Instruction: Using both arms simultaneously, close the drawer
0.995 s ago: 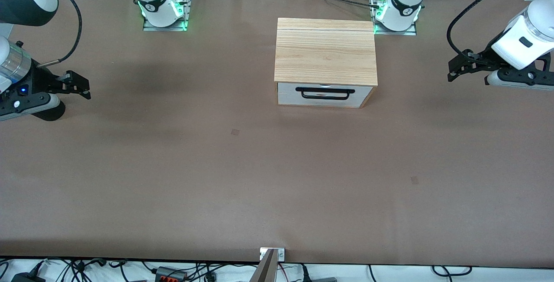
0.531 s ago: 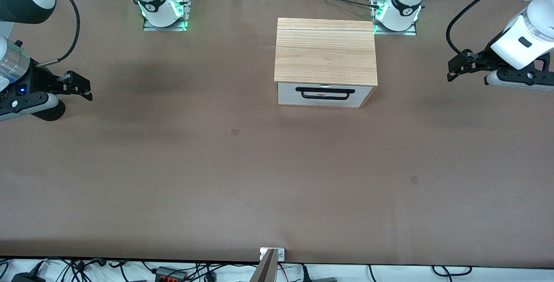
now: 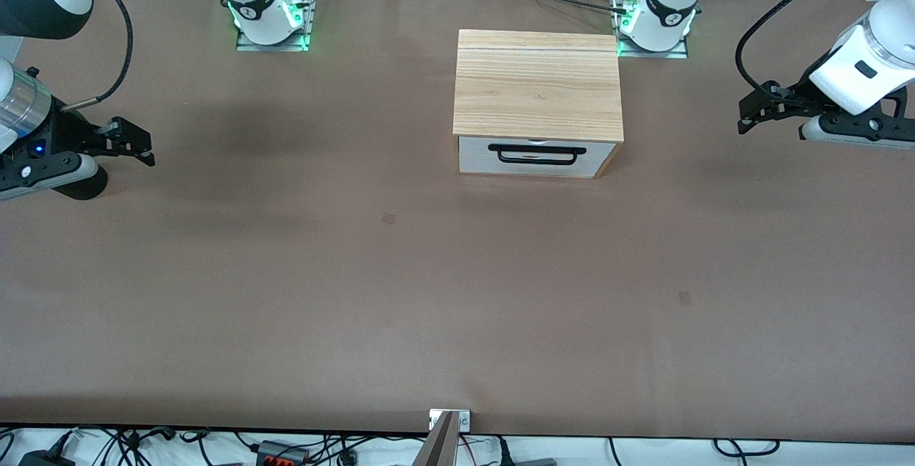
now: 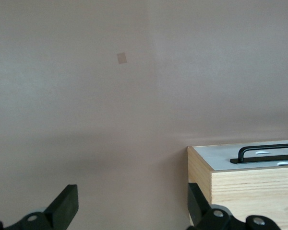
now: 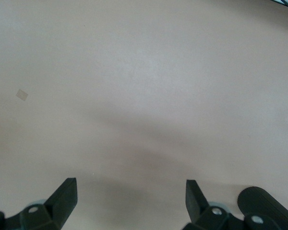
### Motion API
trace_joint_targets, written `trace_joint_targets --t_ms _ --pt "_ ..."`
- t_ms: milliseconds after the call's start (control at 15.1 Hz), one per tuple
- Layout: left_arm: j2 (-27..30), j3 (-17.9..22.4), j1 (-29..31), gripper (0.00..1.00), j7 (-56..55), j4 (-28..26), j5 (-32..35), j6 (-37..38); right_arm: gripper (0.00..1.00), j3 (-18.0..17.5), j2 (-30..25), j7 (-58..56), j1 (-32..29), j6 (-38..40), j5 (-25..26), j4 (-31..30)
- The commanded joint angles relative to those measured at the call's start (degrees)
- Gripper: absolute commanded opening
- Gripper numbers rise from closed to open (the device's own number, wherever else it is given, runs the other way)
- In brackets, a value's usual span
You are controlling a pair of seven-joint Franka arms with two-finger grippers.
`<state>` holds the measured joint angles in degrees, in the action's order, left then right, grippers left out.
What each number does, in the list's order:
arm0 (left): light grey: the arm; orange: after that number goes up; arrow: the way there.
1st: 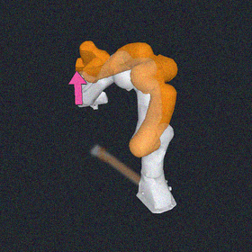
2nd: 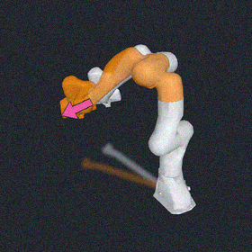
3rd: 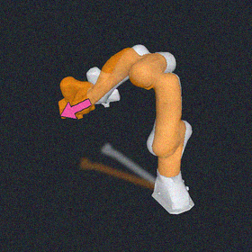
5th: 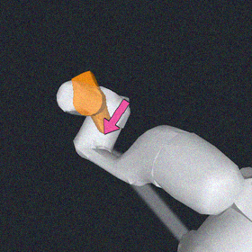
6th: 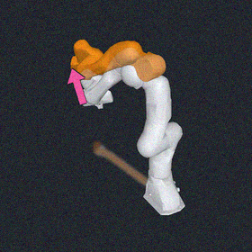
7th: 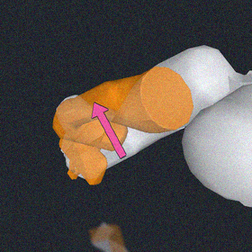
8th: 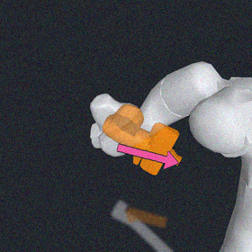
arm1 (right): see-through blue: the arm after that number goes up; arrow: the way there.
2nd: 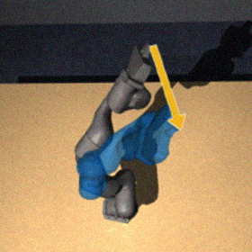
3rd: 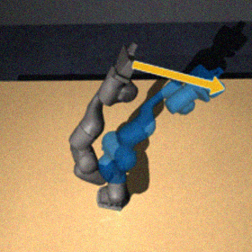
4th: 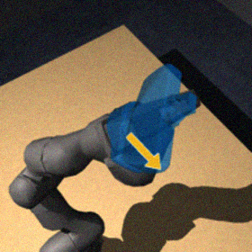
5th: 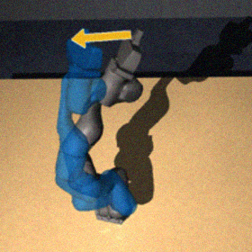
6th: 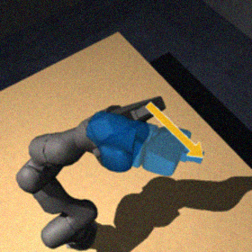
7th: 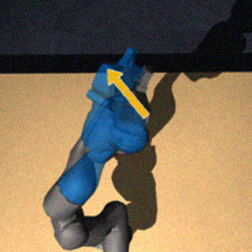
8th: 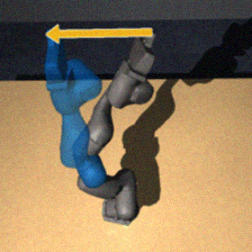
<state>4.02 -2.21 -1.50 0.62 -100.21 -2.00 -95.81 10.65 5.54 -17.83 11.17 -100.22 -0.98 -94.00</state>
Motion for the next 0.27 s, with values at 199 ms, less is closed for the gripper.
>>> trace_joint_targets --t_ms 199 --pt "-0.77 -0.34 0.00 1.00 -0.36 1.86 1.21 1.41 1.00 -0.19 0.00 0.60 -0.27 0.82 -0.87 0.66"
